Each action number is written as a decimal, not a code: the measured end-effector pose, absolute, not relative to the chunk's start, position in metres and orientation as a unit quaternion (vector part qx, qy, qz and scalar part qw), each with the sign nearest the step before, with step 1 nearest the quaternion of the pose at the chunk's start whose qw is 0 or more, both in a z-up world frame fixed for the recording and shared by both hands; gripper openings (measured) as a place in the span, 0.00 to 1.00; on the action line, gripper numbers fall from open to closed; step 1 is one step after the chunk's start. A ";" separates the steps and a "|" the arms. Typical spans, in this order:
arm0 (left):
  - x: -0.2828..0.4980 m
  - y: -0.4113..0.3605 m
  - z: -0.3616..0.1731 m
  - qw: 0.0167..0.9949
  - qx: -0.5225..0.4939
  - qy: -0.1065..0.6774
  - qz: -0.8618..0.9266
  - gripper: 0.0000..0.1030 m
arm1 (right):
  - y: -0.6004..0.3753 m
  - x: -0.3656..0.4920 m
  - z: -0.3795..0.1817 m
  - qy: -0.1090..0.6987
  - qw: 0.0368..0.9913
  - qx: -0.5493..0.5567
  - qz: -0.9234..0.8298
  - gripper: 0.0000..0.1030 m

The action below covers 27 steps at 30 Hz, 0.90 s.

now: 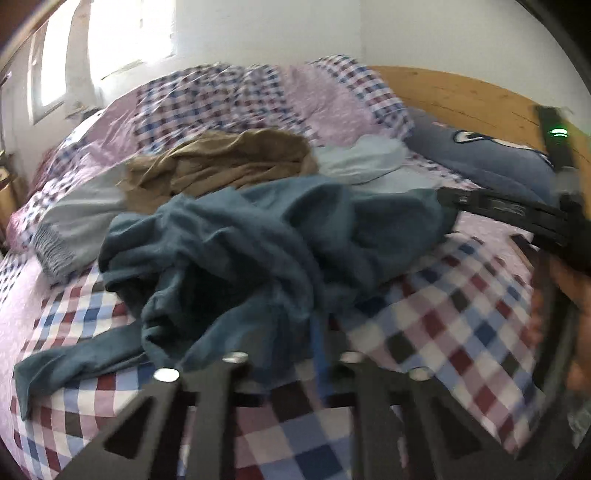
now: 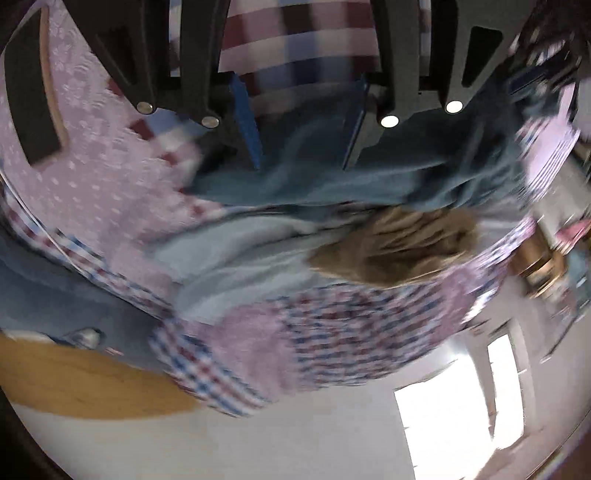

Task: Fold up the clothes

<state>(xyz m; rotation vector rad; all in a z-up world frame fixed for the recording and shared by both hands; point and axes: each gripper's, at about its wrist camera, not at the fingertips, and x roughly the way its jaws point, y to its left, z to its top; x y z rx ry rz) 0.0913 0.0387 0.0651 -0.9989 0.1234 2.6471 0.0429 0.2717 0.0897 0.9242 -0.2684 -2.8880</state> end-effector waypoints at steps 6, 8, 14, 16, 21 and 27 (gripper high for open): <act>0.098 -0.017 0.100 0.142 -0.259 -0.080 0.952 0.07 | 0.217 0.062 0.097 -0.012 0.175 0.280 -0.944 0.48; 0.101 -0.042 0.111 0.138 -0.233 -0.127 0.954 0.07 | 0.203 0.071 0.098 0.007 0.213 0.273 -0.938 0.48; 0.094 -0.109 0.113 0.089 -0.215 -0.254 0.939 0.07 | 0.169 0.085 0.086 0.052 0.279 0.285 -0.916 0.48; 0.090 -0.125 0.106 0.077 -0.223 -0.292 0.927 0.07 | 0.159 0.084 0.080 0.057 0.286 0.295 -0.910 0.48; 0.087 -0.140 0.096 0.089 -0.232 -0.339 0.907 0.06 | 0.140 0.078 0.066 0.079 0.295 0.312 -0.900 0.48; 0.095 -0.131 0.113 0.116 -0.210 -0.297 0.924 0.06 | 0.135 0.072 0.066 0.086 0.282 0.302 -0.907 0.04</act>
